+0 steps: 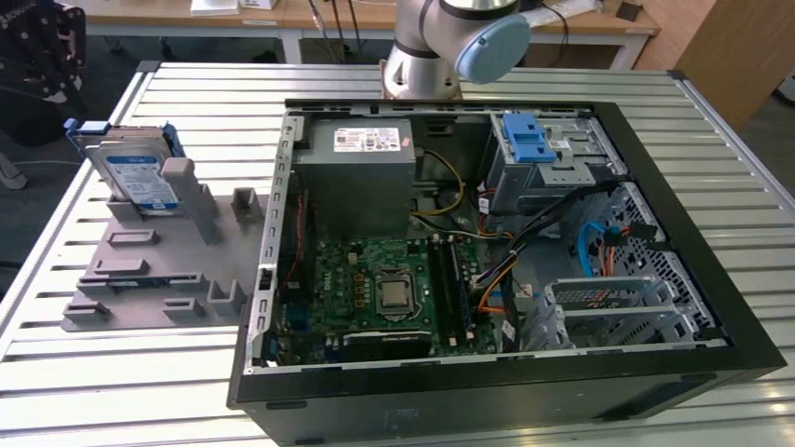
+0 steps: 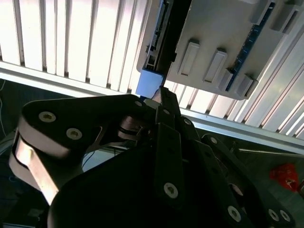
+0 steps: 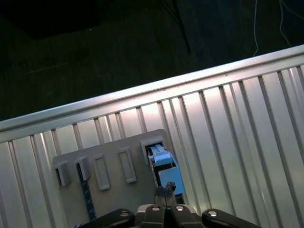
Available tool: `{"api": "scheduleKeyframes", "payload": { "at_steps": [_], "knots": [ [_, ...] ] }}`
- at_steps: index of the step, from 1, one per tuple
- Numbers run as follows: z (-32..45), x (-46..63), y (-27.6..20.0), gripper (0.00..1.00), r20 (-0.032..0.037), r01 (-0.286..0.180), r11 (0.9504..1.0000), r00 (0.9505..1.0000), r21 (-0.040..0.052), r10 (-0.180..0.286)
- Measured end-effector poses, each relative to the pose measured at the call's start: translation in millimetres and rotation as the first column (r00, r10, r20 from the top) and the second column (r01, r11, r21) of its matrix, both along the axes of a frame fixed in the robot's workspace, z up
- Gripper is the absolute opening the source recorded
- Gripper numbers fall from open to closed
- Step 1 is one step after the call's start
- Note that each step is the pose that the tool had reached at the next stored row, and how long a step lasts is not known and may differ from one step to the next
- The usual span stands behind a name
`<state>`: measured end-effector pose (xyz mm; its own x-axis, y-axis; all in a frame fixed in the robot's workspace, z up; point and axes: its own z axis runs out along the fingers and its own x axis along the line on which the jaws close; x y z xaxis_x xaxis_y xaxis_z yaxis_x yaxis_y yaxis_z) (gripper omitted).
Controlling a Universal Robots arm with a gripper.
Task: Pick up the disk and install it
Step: 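Pick up the disk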
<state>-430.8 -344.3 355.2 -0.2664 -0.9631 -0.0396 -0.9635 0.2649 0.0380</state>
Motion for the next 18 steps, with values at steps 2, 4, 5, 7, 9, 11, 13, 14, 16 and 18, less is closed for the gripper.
{"api": "scheduleKeyframes", "payload": {
  "at_steps": [2, 4, 5, 7, 9, 11, 13, 14, 16, 18],
  "knots": [
    [-2.5, 0.0, 0.6, 0.11, -0.0001, -0.005, 1.0000, 1.0000, -0.0038, 0.005],
    [-4.1, 0.0, 2.4, 0.11, -0.0002, -0.013, 0.9999, 0.9999, -0.0054, 0.013],
    [-5.1, 0.0, 3.1, 0.17, 0.0001, -0.015, 0.9999, 0.9999, -0.0053, 0.015],
    [-7.5, -0.1, 4.8, 0.23, 0.0001, -0.017, 0.9998, 0.9998, -0.0054, 0.017],
    [-10.7, 0.0, 6.5, 0.35, 0.0000, -0.030, 0.9995, 0.9996, -0.0054, 0.030],
    [-13.3, 0.0, 6.8, 0.41, 0.0001, -0.061, 0.9981, 0.9981, -0.0054, 0.061],
    [-15.9, -0.1, 7.1, 0.47, 0.0001, -0.093, 0.9957, 0.9957, -0.0054, 0.093],
    [-17.1, -0.1, 7.2, 0.53, 0.0000, -0.107, 0.9942, 0.9942, -0.0055, 0.107],
    [-19.9, -0.2, 7.5, 0.58, 0.0000, -0.131, 0.9914, 0.9914, -0.0054, 0.131],
    [-23.6, -0.3, 7.6, 0.64, 0.0002, -0.151, 0.9885, 0.9885, -0.0054, 0.151]
  ]
}}
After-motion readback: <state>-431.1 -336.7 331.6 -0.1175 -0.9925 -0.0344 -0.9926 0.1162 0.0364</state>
